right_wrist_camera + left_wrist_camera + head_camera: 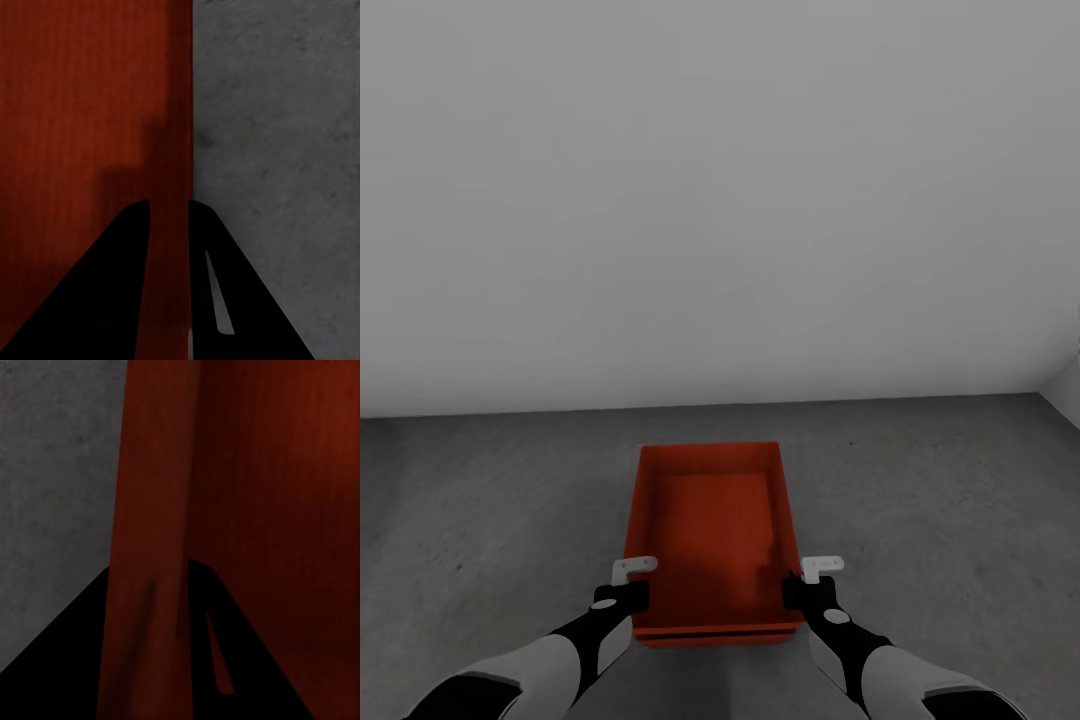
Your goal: Move the two storage containers from the living room to the garage. In the garage, place one container on the floor and stack the other container on top of it (either order is fine).
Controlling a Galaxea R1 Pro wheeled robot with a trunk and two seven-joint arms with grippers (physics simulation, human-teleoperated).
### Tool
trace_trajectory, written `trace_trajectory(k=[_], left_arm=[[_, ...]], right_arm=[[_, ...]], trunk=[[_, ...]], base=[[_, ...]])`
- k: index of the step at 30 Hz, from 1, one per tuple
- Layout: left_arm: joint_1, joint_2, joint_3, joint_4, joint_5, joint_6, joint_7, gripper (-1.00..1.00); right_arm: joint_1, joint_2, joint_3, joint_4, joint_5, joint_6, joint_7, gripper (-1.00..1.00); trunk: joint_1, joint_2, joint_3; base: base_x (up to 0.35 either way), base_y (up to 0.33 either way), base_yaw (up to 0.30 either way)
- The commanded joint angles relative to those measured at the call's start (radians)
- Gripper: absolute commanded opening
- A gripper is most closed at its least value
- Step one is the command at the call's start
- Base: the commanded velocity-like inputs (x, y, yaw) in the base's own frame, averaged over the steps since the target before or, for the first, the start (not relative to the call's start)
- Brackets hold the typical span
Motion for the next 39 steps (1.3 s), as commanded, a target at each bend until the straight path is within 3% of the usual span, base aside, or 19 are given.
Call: trace_trajectory(k=[1, 37, 38, 39], left_arm=[[0.002, 0.011, 0.057, -0.002, -0.002, -0.001, 0.007, -1.00], [0.002, 0.009, 0.056, -0.002, -0.005, -0.001, 0.008, -1.00], [0.002, 0.009, 0.056, -0.002, -0.006, -0.001, 0.008, 1.00], [0.002, 0.009, 0.056, -0.002, -0.006, 0.000, 0.008, 1.00]], right_arm=[[-0.001, 0.001, -0.074, -0.003, 0.021, -0.016, -0.005, -1.00], [-0.001, -0.002, -0.073, -0.003, 0.031, -0.015, 0.009, -1.00], [-0.001, -0.002, -0.073, -0.003, 0.031, -0.016, 0.009, -1.00], [-0.001, -0.001, -0.073, -0.003, 0.031, -0.016, 0.009, 1.00]], trunk=[[0.023, 0.000, -0.001], [0.023, 0.000, -0.001], [0.023, 0.000, -0.001], [0.023, 0.000, -0.001]], base=[[0.000, 0.000, 0.000], [0.000, 0.000, 0.000], [0.000, 0.000, 0.000], [0.000, 0.000, 0.000]])
